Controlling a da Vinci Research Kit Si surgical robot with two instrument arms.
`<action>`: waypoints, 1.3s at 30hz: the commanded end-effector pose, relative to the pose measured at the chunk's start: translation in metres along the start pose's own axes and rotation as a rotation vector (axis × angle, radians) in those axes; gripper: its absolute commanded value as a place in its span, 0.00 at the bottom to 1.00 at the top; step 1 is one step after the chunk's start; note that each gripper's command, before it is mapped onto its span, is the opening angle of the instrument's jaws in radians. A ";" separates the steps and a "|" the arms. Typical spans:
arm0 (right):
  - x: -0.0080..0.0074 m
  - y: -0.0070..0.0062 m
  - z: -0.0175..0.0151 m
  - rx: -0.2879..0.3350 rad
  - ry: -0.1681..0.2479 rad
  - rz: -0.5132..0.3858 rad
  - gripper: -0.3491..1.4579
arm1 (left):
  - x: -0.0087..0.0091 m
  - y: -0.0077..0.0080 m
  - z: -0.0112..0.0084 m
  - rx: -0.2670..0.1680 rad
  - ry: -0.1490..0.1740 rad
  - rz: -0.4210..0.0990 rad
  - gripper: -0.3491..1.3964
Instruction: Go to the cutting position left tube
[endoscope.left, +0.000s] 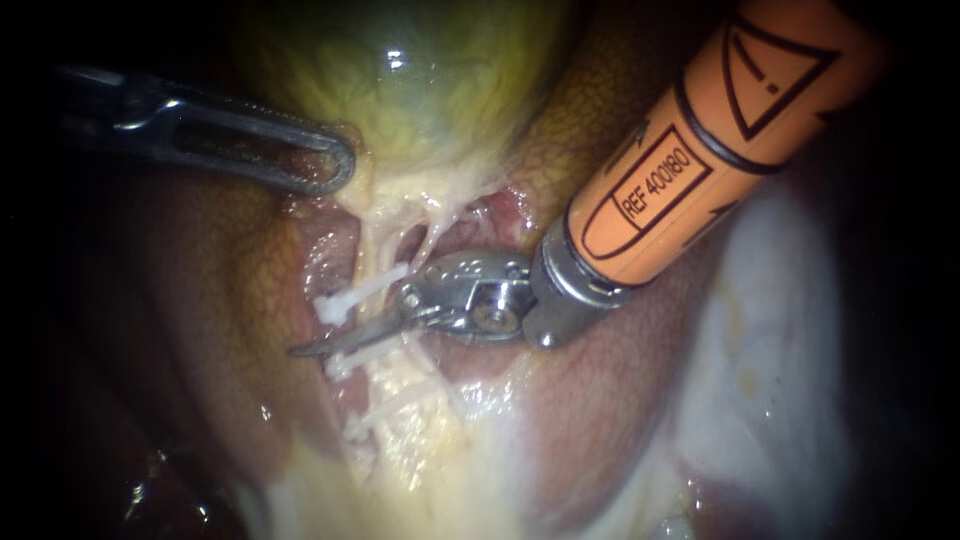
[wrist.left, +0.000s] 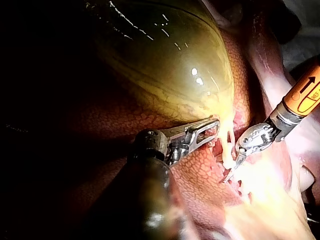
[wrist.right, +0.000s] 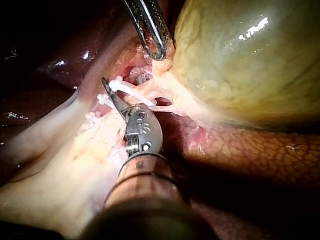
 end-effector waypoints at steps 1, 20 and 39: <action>0.0000 0.0000 0.0000 0.001 0.000 0.000 0.88 | 0.0000 0.0000 0.0000 0.000 0.000 0.000 0.00; -0.0013 -0.0003 -0.0067 0.044 -0.008 -0.005 0.89 | 0.0001 0.0001 -0.0003 0.002 0.001 0.001 0.00; -0.0036 0.0013 -0.0113 0.131 -0.028 -0.002 0.89 | 0.0001 0.0001 -0.0003 0.002 0.001 0.001 0.00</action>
